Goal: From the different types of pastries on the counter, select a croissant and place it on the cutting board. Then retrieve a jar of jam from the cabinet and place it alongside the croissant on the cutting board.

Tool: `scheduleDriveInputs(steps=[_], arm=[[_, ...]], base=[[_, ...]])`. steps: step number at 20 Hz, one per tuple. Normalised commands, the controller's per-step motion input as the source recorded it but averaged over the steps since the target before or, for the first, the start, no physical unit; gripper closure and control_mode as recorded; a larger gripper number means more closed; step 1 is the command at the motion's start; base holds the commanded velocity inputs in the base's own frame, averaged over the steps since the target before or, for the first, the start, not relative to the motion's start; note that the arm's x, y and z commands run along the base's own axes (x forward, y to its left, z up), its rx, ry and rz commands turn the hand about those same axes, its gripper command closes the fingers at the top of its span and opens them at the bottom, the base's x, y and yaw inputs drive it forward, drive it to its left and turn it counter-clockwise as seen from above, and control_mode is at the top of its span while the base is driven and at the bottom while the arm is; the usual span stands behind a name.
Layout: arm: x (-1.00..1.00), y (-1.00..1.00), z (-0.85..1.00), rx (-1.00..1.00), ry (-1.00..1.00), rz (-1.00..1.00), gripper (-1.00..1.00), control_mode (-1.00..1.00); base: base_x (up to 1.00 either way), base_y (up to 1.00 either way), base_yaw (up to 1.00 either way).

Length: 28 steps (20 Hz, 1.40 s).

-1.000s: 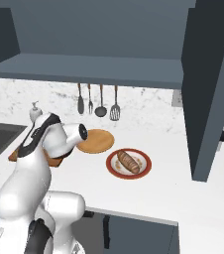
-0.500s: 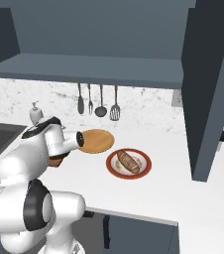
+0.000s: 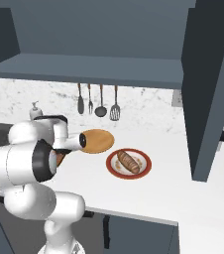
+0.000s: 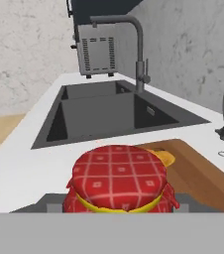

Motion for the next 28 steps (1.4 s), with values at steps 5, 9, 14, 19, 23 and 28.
scheduleDriveInputs(steps=[5,9,14,19,23,28], arm=[[0.38,0.29,-0.3,0.0,0.01,0.0,1.0,-1.0],[0.02,0.24,-0.18,0.0,0.0,0.04,1.0,-1.0],[0.1,0.0,-0.22,0.0,-0.01,0.05,1.0,-1.0],[0.3,0.0,-0.23,0.0,-0.02,0.05,1.0,-1.0],[0.25,0.0,-0.26,0.0,0.0,0.06,1.0,-1.0],[0.1,0.0,-0.24,0.0,-0.04,0.07,-1.0,-1.0]], base=[[0.0,0.0,0.0],[0.0,0.0,0.0],[0.0,0.0,0.0],[0.0,0.0,0.0],[0.0,0.0,0.0],[0.0,0.0,0.0]])
